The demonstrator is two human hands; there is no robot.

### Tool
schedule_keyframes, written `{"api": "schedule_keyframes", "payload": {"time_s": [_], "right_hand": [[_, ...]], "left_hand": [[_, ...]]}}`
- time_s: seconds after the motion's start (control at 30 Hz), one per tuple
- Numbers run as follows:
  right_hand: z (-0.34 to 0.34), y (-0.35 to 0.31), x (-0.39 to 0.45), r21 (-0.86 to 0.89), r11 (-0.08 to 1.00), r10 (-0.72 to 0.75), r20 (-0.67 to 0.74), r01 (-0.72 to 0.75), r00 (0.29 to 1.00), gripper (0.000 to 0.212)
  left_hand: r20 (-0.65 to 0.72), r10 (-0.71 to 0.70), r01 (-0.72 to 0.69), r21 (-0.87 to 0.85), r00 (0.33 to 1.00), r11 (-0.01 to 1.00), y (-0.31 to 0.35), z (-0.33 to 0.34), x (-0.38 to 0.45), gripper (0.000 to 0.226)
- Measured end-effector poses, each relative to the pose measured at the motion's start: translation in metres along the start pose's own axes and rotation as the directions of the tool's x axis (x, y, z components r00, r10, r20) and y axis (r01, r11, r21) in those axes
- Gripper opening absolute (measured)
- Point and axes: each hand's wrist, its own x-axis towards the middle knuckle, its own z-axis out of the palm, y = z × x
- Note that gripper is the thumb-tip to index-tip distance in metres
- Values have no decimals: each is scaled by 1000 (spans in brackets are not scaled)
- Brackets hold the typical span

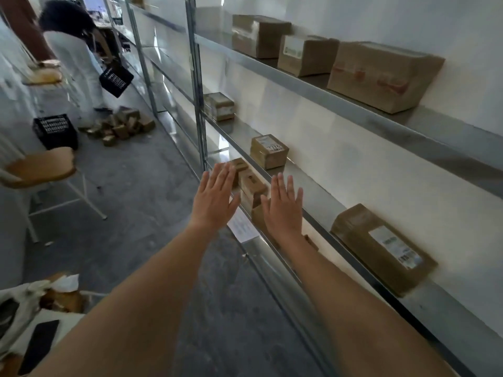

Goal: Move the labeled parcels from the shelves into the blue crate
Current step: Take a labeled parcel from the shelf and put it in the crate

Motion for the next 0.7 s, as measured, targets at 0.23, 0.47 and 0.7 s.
{"api": "schedule_keyframes", "payload": {"time_s": [0.23, 0.47, 0.7], "right_hand": [[41, -31, 102, -26, 999, -32, 30, 32, 999, 65], [88, -81, 199, -62, 998, -6, 34, 8, 999, 65], [136, -132, 287, -58, 998, 16, 83, -11, 996, 68]], "left_hand": [[-5, -82, 82, 34, 997, 996, -66, 23, 81, 70], [29, -72, 72, -1, 997, 997, -154, 53, 161, 68], [37, -59, 60, -29, 998, 998, -257, 77, 243, 70]]}}
